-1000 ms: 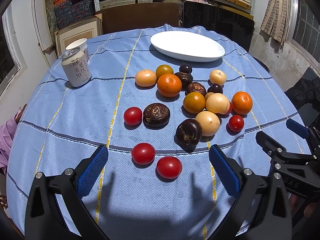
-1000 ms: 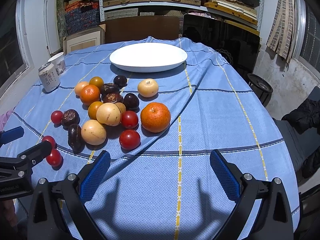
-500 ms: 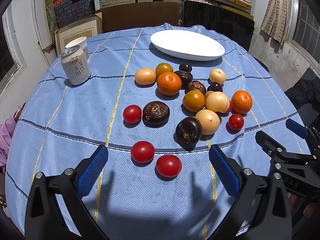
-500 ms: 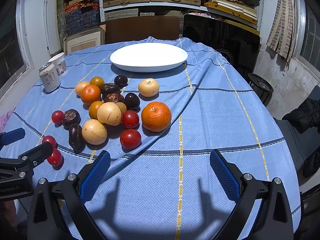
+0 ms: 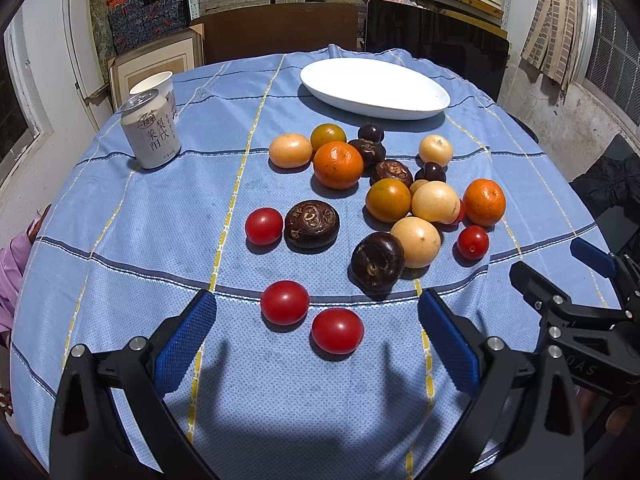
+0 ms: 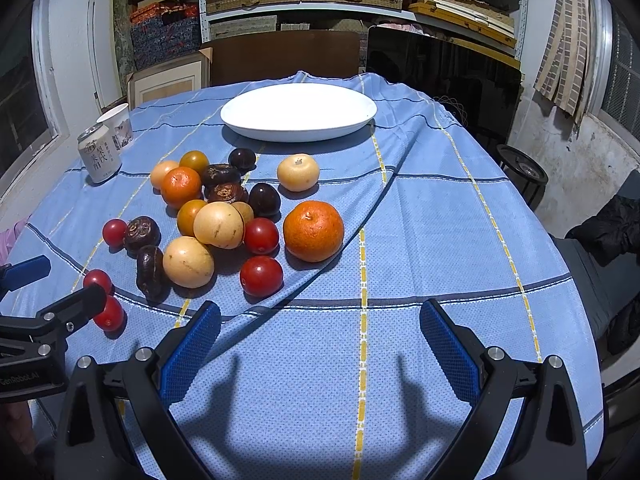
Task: Organize fruits
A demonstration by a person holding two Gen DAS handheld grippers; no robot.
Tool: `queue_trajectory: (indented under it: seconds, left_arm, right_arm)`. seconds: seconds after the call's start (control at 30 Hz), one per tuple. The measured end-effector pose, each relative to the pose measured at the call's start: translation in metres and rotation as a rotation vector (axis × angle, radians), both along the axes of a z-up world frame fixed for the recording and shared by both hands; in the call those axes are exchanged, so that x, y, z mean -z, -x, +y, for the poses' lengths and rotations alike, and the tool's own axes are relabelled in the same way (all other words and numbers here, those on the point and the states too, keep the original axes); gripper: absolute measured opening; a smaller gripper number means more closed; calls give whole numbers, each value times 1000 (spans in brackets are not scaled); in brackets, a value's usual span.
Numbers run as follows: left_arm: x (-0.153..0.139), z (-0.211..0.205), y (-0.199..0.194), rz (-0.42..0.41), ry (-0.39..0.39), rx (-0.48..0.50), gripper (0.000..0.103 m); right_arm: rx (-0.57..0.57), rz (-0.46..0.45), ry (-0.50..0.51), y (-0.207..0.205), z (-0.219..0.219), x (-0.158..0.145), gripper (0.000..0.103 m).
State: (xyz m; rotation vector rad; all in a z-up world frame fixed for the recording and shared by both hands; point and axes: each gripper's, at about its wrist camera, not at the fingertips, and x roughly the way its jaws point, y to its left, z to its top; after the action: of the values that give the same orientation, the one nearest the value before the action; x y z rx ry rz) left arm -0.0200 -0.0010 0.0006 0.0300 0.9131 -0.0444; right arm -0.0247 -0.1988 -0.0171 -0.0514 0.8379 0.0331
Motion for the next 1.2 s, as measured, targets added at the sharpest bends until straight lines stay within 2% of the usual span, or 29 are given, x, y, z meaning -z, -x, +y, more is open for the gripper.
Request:
queue_trajectory:
  seconds: [0.47,0.67,0.8,0.87,0.9,0.93,1.0,1.07,1.1,1.2]
  left_arm:
    - [6,-1,0,9,-10,15,99]
    - [31,11,2,71,0,35,99]
    - [39,11,0,65,-16,60,99]
    - [40,10,-2,68,-3,76,82]
    - [42,10,-5,80,11,93,61]
    - [44,9,-7,101,24,107,58]
    - [44,7,-8,93,19,117,56]
    - [42,10,-9,83,42,144,44]
    - [41,11,-10,87,60,156,32]
    - [42,22,-17,113,108,154,30]
  right_arm:
    - [-1,3,4,-1,0,2,100]
    - [-4,9,-8,-3,-2,8,100]
    - [-24,12,-1,-4,-1,10,100]
    - [-26,14,0,-5,-2,9,100]
    - [-28,15,1,-6,-2,9,100]
    - [-32,14,5,-6,-2,9,100]
    - [-48,9,14,-5,0,8,100]
    - [-71,1,26,-4,2,7,100]
    - [-84,-2,26,-3,4,6,100]
    - [-115,-3,25,-2,8,4,100]
